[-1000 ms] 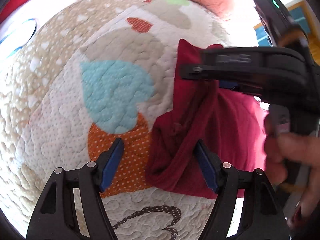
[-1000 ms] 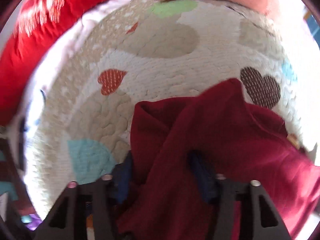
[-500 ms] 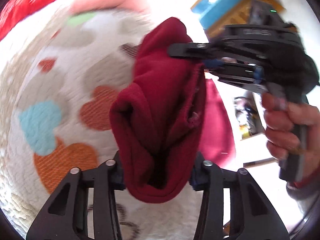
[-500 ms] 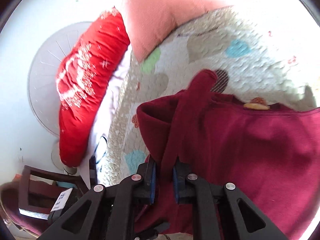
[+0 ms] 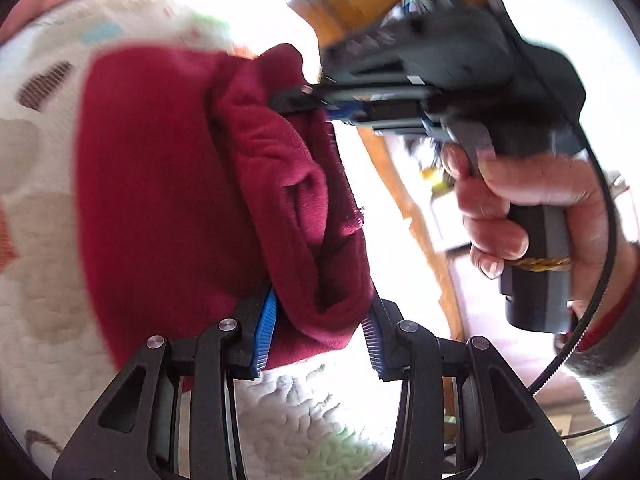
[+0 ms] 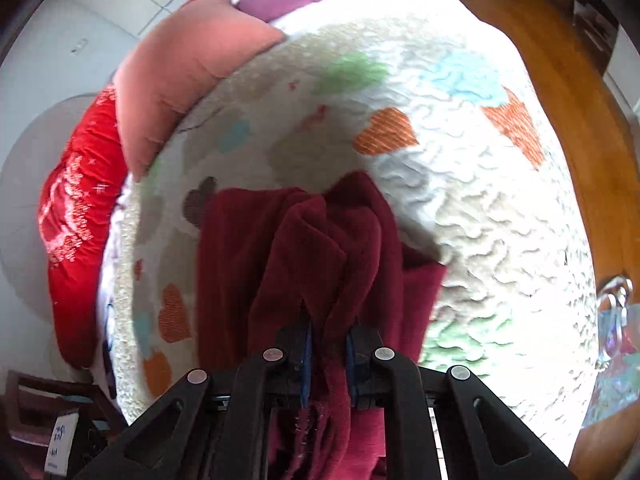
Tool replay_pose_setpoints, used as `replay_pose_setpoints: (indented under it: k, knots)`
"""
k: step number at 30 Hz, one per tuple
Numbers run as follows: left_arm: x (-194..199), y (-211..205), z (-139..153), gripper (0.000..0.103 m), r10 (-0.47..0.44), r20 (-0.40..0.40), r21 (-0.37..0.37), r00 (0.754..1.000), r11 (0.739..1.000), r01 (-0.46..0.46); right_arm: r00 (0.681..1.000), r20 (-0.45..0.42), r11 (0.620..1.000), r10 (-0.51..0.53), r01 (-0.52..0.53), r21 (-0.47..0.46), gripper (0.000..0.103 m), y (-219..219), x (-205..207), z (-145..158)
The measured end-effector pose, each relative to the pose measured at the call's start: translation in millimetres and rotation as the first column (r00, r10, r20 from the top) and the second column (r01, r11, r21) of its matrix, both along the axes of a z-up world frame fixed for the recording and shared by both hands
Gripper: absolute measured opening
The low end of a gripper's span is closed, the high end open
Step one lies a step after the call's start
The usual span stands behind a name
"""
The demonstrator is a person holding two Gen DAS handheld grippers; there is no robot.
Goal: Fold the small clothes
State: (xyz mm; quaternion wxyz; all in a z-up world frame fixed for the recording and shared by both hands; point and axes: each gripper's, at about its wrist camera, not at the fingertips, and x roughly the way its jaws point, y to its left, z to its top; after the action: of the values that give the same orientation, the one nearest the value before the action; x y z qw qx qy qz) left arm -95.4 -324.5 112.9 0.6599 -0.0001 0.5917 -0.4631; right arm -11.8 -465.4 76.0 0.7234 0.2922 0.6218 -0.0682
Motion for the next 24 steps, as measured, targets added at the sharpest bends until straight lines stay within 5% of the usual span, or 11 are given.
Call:
replay_pose_setpoints:
  k: [3, 6, 11, 14, 15, 18, 20, 22, 24]
  knots:
    - [-1, -9, -5, 0.038, -0.022, -0.004, 0.048, 1.000, 0.999, 0.022, 0.994, 0.018, 0.990, -0.104, 0.102, 0.096, 0.014, -19, -14, -7]
    - [2, -5, 17, 0.051, -0.032, 0.022, 0.044, 0.999, 0.999, 0.031, 0.983, 0.099, 0.983, -0.158, 0.147, 0.109, 0.033, -31, -22, 13]
    - [0, 25, 53, 0.061, -0.030, 0.101, 0.025, 0.994, 0.999, 0.027, 0.972, 0.165, 0.983, -0.170, 0.154, 0.103, 0.048, -41, -13, 36]
    - [12, 39, 53, 0.065, 0.021, 0.119, 0.031, 0.993, 0.999, -0.025, 0.985, 0.133, 0.992, -0.108, 0.098, 0.082, 0.054, -35, 9, 21]
    - [17, 39, 49, 0.065, 0.034, 0.114, 0.048, 0.993, 0.998, -0.039, 0.992, 0.100, 0.995, -0.071, 0.063, 0.082, 0.053, -30, 17, 12]
    - [18, 35, 33, 0.065, 0.058, 0.069, 0.051, 0.996, 0.997, -0.062, 0.995, 0.084, 0.998, 0.047, -0.049, 0.026, 0.020, -11, 34, 8]
    - [14, 28, 22, 0.065, 0.041, 0.037, 0.027, 0.998, 0.999, -0.042, 0.986, 0.113, 0.990, 0.126, -0.118, -0.072, 0.017, -3, 39, 19]
    - [7, 10, 8, 0.065, 0.000, -0.006, 0.017, 1.000, 1.000, 0.000, 0.985, 0.055, 0.973, 0.166, -0.154, -0.172, 0.016, -2, 45, 11]
    - [1, -7, -8, 0.065, -0.020, -0.034, 0.048, 0.999, 0.999, 0.022, 0.988, -0.007, 0.973, 0.153, -0.152, -0.176, 0.016, -11, 43, -4]
